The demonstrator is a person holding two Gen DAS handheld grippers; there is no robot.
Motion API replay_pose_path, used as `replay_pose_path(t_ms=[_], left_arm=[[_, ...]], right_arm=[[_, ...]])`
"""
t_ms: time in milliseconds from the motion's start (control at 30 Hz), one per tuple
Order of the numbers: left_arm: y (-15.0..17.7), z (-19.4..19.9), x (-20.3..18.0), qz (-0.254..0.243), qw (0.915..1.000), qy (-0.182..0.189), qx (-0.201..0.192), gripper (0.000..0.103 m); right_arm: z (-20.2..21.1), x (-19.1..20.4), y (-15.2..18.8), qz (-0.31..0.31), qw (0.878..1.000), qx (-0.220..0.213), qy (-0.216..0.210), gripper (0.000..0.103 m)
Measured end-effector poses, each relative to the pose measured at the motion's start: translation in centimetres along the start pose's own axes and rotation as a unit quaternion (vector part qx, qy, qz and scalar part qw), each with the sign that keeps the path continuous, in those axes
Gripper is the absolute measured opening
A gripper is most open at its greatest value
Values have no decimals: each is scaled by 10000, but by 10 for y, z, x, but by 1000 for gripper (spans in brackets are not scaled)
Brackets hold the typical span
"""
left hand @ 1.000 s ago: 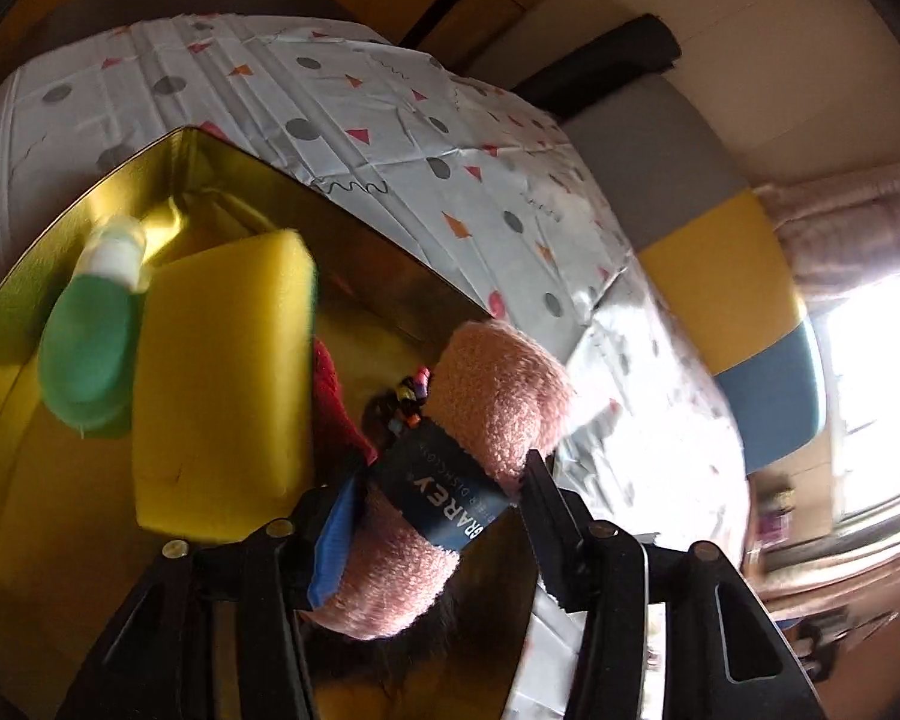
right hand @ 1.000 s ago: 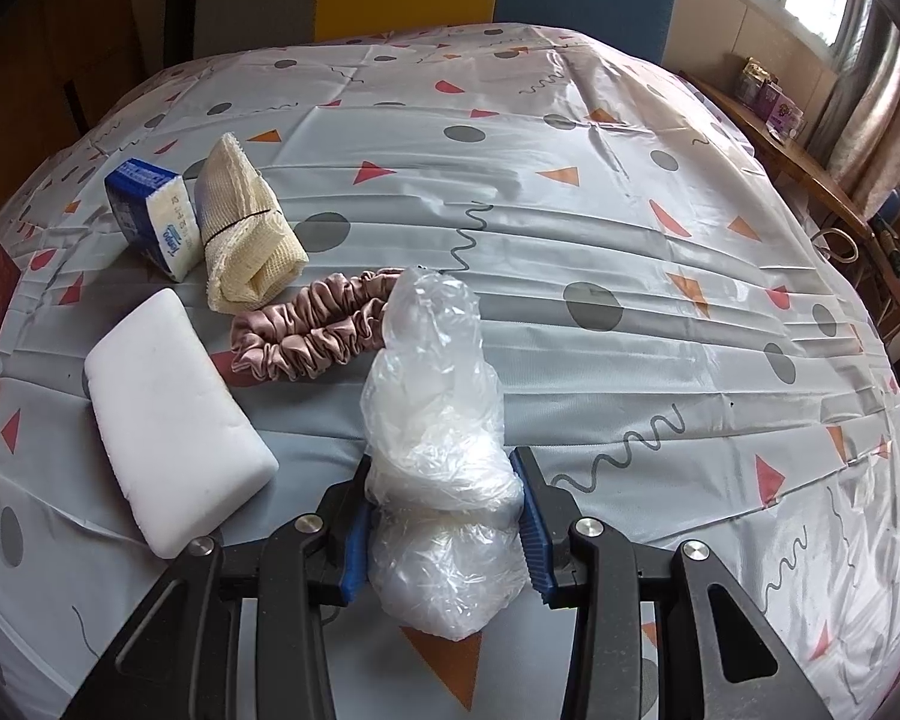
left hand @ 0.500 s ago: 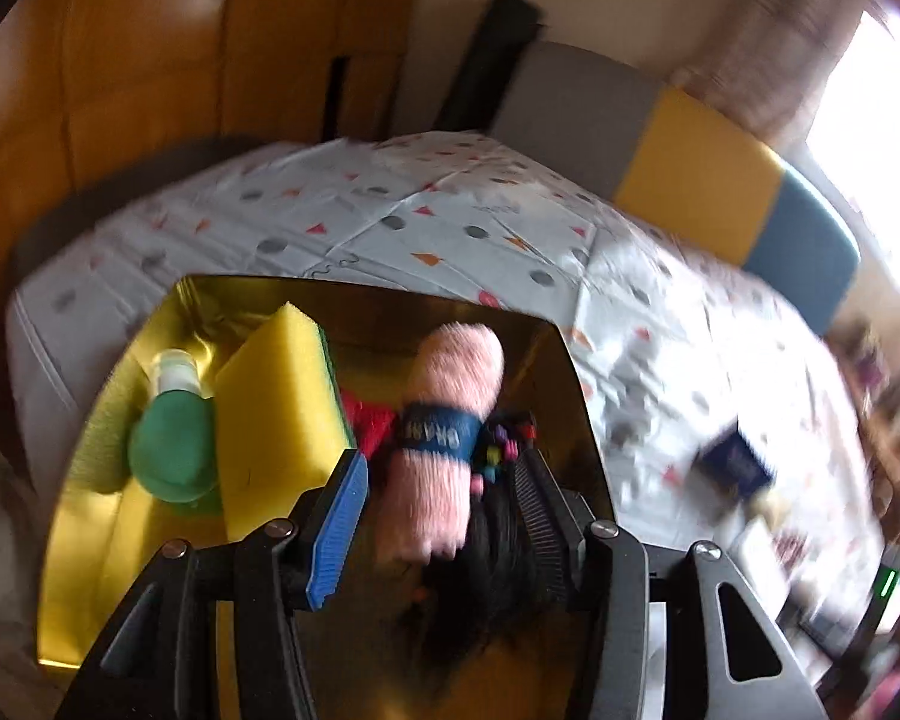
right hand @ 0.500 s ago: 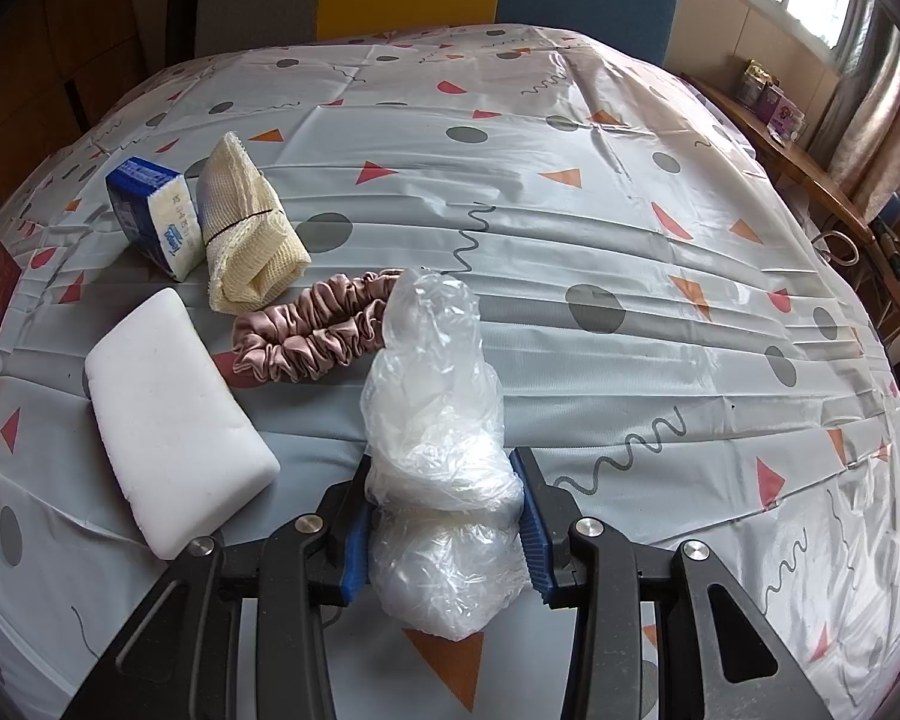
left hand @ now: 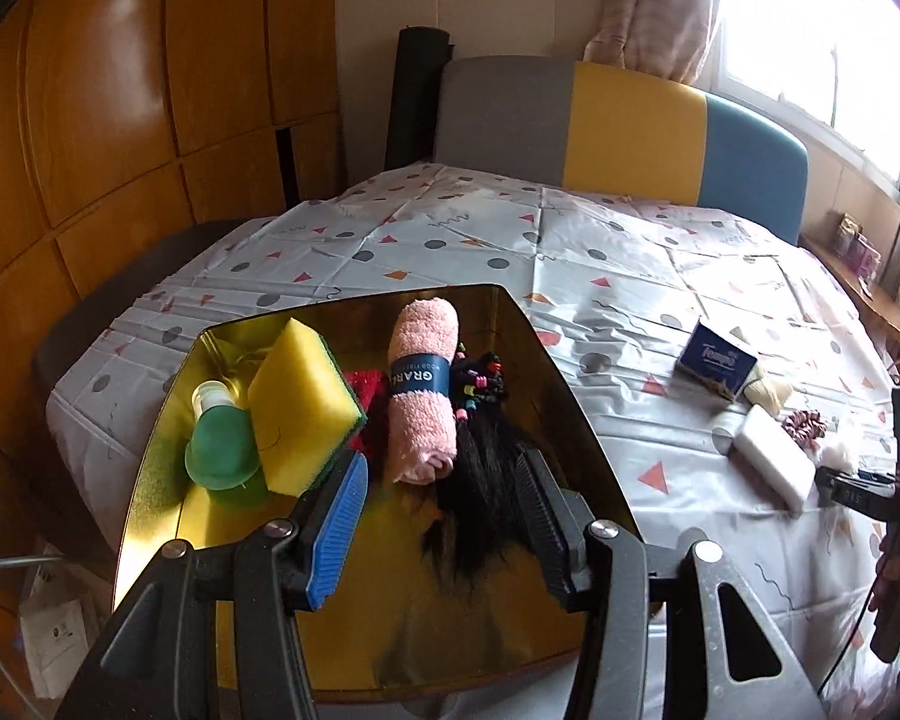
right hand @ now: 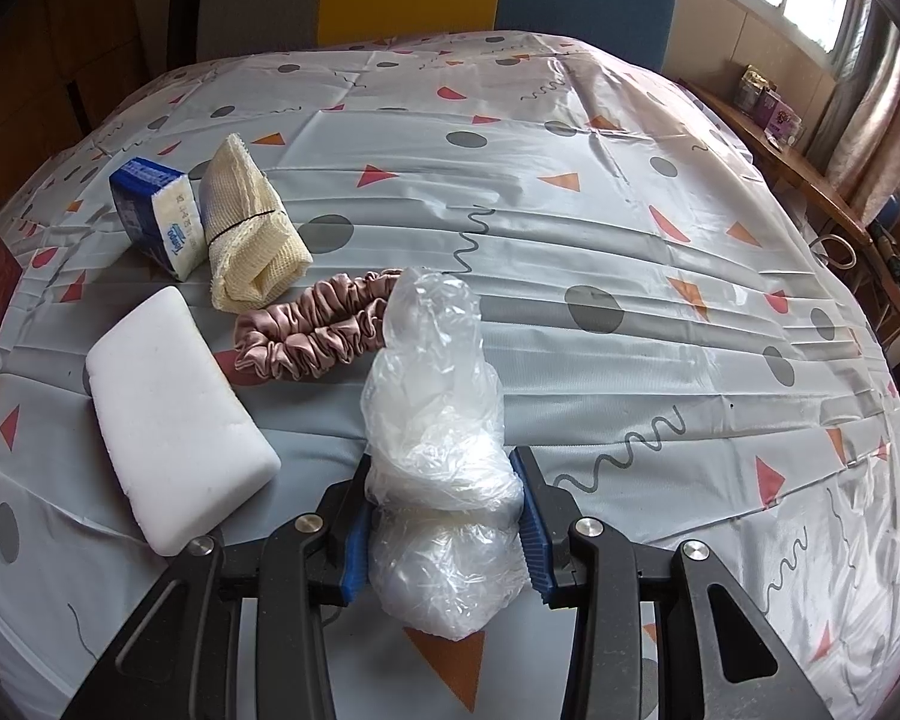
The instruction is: Organize soft objects
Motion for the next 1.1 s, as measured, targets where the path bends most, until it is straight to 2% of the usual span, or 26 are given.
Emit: replay_pose_path(t_ms=[700,1100], left_arm=[[10,3,2,-14,9999,28,100,51],[17,4,25,96,9997,-121,176,51]], right_arm=[[2,1,0,110,9999,-87,77,41],[6,3,1,111,9999,5,67,39]])
Point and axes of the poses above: each gripper's, at about its wrist camera, not at the fingertips, and z roughly against the way its jaws point, x to its left, y to its underside, the point moved 8 cm from there along -z, roughly the way its jaws point, and after that the axes turned 8 degrees about -x, right-handed, at the moved point
